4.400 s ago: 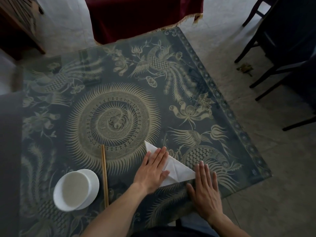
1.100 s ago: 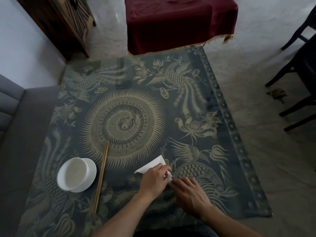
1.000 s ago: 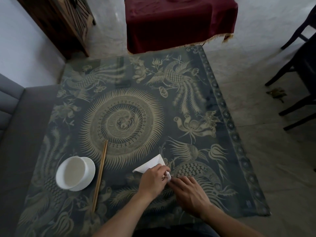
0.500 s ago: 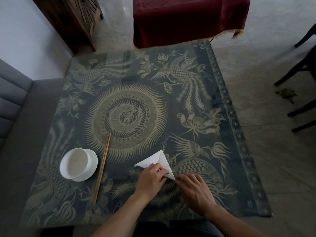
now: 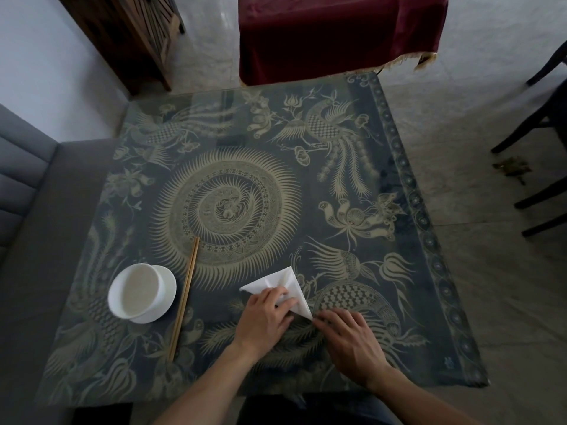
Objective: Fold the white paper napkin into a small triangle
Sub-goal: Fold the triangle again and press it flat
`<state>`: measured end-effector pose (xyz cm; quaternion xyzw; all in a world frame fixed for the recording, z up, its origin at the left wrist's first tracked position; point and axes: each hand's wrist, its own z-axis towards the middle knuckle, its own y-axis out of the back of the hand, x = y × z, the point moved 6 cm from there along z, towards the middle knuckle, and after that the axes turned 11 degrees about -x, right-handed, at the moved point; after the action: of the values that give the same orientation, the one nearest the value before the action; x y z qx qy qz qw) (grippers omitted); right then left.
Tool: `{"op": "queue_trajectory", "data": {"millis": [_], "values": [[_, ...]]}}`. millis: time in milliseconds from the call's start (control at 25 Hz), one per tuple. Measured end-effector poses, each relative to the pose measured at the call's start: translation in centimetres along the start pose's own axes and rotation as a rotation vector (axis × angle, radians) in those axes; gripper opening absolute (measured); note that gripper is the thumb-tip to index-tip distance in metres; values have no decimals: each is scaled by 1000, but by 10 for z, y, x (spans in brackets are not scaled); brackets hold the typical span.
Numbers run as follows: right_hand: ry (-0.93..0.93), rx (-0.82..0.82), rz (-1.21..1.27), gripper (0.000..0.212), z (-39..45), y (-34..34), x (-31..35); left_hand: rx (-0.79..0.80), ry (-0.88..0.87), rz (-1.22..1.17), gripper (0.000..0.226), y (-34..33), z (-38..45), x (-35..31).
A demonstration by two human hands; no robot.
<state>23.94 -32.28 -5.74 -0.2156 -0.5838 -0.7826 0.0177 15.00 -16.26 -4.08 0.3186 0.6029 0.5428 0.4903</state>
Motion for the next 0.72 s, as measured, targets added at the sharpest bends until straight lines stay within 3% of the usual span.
{"op": "queue_trajectory", "data": {"millis": [720], "values": [[-29,18,2,37,0,-1,2,14,-111,-18,43,-10,-8,-16]]}}
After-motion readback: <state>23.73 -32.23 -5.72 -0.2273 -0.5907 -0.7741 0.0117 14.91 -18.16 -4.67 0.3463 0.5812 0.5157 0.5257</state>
